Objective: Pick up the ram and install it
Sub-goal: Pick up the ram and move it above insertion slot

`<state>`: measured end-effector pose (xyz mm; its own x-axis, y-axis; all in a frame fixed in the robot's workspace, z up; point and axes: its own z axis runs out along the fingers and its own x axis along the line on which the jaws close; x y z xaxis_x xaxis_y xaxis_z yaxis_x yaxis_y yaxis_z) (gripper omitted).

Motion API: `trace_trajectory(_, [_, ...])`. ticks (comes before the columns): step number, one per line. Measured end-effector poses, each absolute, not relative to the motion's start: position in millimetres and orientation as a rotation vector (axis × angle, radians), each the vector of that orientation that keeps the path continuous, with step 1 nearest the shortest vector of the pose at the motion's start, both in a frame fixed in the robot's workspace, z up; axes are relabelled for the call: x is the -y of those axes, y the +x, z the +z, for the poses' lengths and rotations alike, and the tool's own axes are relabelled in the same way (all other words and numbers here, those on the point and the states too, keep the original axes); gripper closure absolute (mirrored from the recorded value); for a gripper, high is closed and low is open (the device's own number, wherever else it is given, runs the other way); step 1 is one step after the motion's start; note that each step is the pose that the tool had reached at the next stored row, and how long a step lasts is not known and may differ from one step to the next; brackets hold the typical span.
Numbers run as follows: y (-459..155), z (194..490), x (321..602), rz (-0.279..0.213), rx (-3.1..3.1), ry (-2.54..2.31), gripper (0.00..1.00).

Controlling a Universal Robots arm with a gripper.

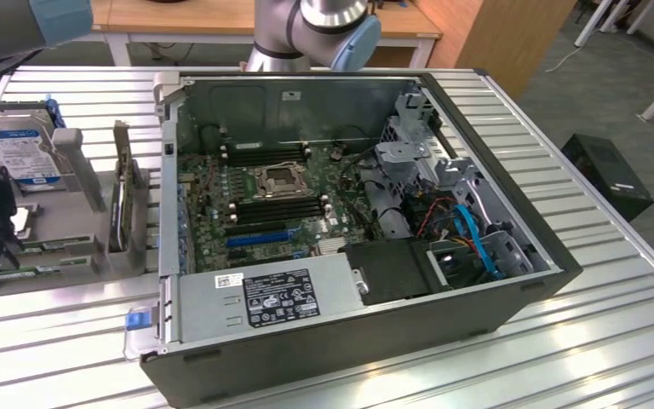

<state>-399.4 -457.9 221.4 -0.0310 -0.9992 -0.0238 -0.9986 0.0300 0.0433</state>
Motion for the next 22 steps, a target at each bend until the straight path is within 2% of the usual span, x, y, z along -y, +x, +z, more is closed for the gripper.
trace_trajectory(10, [-399.5, 207.9, 458.2, -0.075, 2.245, 2.177, 0.7])
trace_trajectory(22, [-389.2, 207.7, 458.2, -0.075, 2.245, 2.178, 0.7])
